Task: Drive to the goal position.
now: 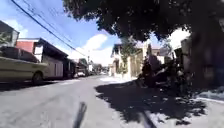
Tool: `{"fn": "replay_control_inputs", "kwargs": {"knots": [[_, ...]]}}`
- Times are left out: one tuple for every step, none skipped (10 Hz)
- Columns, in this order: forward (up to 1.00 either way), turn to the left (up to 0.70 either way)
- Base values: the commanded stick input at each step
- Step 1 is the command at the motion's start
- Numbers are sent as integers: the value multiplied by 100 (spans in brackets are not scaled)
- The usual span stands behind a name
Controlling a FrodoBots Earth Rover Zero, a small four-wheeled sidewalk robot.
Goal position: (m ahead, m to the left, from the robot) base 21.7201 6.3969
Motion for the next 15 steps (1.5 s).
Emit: {"fn": "replay_control_inputs", "kwargs": {"knots": [[100, 1], [100, 2], [100, 4], [100, 5], [100, 4], [100, 3], [100, 3], [100, 3], [100, 2], [100, 3], [100, 2], [100, 2], [100, 3], [100, 2], [100, 3]]}}
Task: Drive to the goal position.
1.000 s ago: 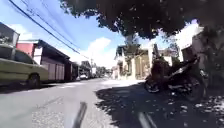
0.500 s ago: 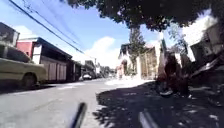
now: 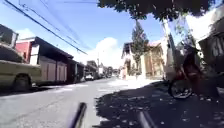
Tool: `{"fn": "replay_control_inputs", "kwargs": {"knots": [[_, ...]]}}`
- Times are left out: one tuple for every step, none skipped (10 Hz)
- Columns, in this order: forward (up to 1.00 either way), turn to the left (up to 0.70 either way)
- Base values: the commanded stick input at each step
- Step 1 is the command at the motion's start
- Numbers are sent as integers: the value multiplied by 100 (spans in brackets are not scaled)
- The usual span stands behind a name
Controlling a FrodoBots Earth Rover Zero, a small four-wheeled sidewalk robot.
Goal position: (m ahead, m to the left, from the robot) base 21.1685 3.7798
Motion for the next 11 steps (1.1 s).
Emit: {"fn": "replay_control_inputs", "kwargs": {"knots": [[100, 3], [100, 4], [100, 3], [100, 3], [100, 3], [100, 3], [100, 4], [100, 4], [100, 2], [100, 0], [100, 1]]}}
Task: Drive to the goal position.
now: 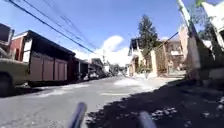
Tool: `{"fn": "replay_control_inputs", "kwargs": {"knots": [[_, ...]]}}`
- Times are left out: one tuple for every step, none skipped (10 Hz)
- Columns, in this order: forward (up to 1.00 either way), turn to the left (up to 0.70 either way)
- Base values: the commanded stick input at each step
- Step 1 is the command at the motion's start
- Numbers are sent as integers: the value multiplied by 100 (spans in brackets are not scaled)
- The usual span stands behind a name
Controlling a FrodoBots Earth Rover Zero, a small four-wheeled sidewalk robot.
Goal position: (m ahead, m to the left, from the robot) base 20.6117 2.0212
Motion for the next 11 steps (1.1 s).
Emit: {"fn": "replay_control_inputs", "kwargs": {"knots": [[100, 3], [100, 3], [100, 3], [100, 0], [100, 4], [100, 4], [100, 4], [100, 5], [100, 3], [100, 1], [100, 1]]}}
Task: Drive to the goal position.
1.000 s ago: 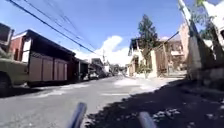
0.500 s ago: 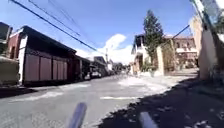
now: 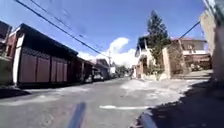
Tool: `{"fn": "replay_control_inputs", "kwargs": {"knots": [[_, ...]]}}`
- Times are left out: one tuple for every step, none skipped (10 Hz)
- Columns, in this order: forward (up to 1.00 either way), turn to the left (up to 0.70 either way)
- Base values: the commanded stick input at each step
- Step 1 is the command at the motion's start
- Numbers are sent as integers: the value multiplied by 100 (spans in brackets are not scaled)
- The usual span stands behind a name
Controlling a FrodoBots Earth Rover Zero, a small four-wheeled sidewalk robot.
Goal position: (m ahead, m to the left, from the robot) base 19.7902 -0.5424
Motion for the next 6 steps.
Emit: {"fn": "replay_control_inputs", "kwargs": {"knots": [[100, 2], [100, 2], [100, 3], [100, 4], [100, 4], [100, 1]]}}
